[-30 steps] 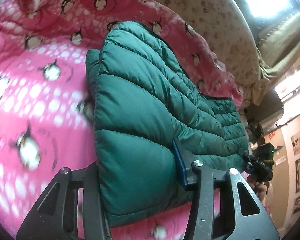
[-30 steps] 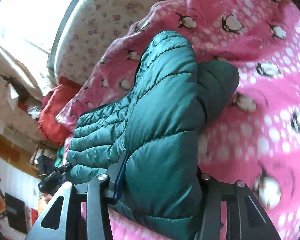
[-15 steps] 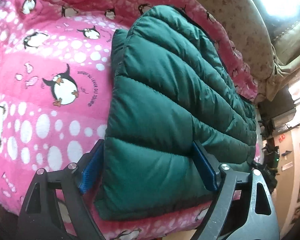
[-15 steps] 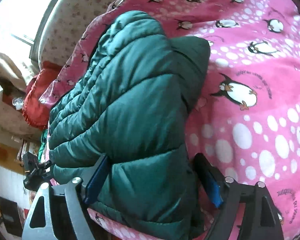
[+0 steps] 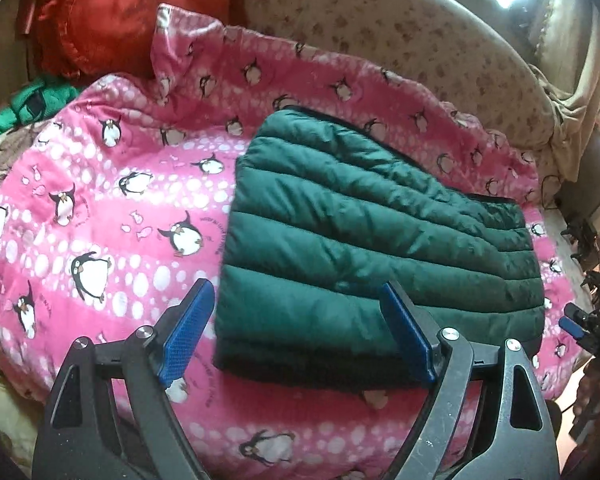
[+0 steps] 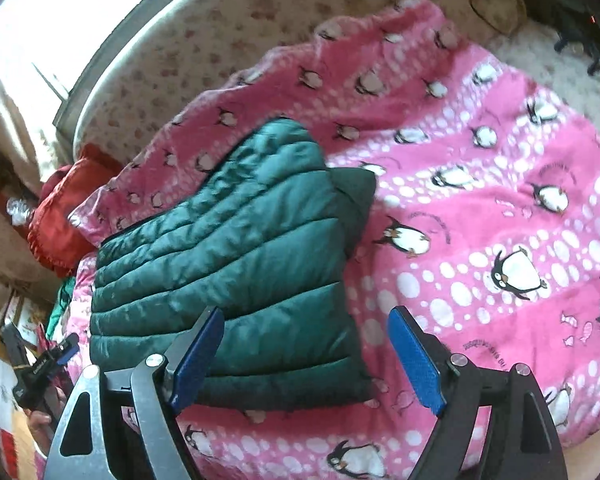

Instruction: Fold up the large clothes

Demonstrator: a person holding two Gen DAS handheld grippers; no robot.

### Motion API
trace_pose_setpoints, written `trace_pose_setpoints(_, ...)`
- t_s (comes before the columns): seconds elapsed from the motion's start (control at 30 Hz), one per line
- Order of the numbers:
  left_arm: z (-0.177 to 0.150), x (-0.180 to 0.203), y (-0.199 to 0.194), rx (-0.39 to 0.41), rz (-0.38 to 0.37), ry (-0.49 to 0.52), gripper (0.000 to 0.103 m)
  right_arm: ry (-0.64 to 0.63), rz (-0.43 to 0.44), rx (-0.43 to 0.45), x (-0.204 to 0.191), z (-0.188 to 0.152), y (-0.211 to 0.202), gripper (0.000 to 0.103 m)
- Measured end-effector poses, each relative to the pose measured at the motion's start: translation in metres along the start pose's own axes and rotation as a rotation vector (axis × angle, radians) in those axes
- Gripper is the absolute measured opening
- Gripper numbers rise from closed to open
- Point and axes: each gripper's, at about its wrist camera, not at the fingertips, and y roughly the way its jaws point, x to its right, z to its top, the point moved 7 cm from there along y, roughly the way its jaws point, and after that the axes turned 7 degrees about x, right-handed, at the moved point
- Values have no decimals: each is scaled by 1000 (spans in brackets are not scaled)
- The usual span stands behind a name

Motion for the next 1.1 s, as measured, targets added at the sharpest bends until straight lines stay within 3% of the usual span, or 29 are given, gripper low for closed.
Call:
trace_pose_setpoints(0.3, -7, 41, -17, 78, 72, 102, 85, -170, 0, 75, -78, -16, -4, 82)
trace_pose_setpoints(0.57, -12, 61, -25, 116, 86, 133, 85, -275, -13, 120, -130, -35, 3, 82)
trace_pose_setpoints(1.1, -12, 65, -26, 139, 107, 146, 85, -401, -79, 157, -174, -50, 12, 82)
